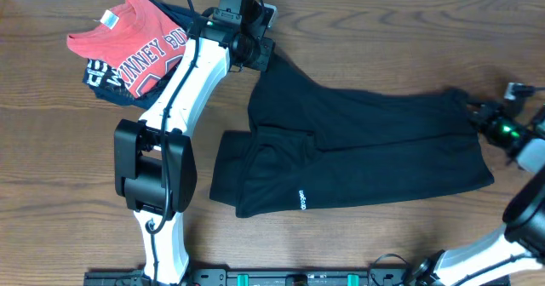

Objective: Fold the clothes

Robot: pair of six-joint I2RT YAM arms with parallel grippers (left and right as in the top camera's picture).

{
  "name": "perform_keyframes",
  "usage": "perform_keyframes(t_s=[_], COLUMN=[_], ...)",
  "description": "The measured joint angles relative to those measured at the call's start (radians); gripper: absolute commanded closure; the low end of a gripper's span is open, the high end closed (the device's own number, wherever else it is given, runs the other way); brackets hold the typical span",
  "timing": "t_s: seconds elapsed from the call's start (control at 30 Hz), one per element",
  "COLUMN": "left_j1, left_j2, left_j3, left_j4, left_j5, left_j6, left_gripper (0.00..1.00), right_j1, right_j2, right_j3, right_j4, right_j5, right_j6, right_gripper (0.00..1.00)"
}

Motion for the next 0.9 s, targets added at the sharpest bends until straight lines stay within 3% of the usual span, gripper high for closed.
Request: perform_keyframes(t_s=[0.27, 0.3, 0.37, 0.4, 0.53, 0.73, 0.9], left_j1=[0.000, 0.000, 0.000, 0.000, 0.000, 0.000, 0.000], left_j2=[0.000, 0.000, 0.000, 0.000, 0.000, 0.000, 0.000], left_j3=[0.000, 0.000, 0.000, 0.000, 0.000, 0.000, 0.000], left_j4=[-0.071, -0.087, -0.122, -0.136, -0.177, -0.185, -0.185], left_j5=[0.000, 0.000, 0.000, 0.000, 0.000, 0.000, 0.000], left_j6=[0.000, 0.000, 0.000, 0.000, 0.000, 0.000, 0.000], left_gripper=[0.94, 0.94, 0.94, 0.94, 0.94, 0.94, 0.94], right_j1=[-0.021, -0.021, -0.018, -0.016, -0.014, -0.010, 0.036], right_j2=[-0.149, -0.150, -0.149, -0.149, -0.149, -0.149, -0.149], right_j3=[0.004, 0.005, 0.003, 0.002, 0.000, 0.002, 0.002], right_j4=[-0.344, -0.386, -0.484, -0.519, -0.480, -0.252, -0.321], right_j5=[0.135, 0.171, 0.277, 0.336, 0.470, 0.407, 0.385], right_j6=[-0.072, -0.074, -0.071, -0.063, -0.055, -0.041, -0.020], right_gripper=[0.97, 0.92, 0.68, 0.66, 0.64, 0.62, 0.62])
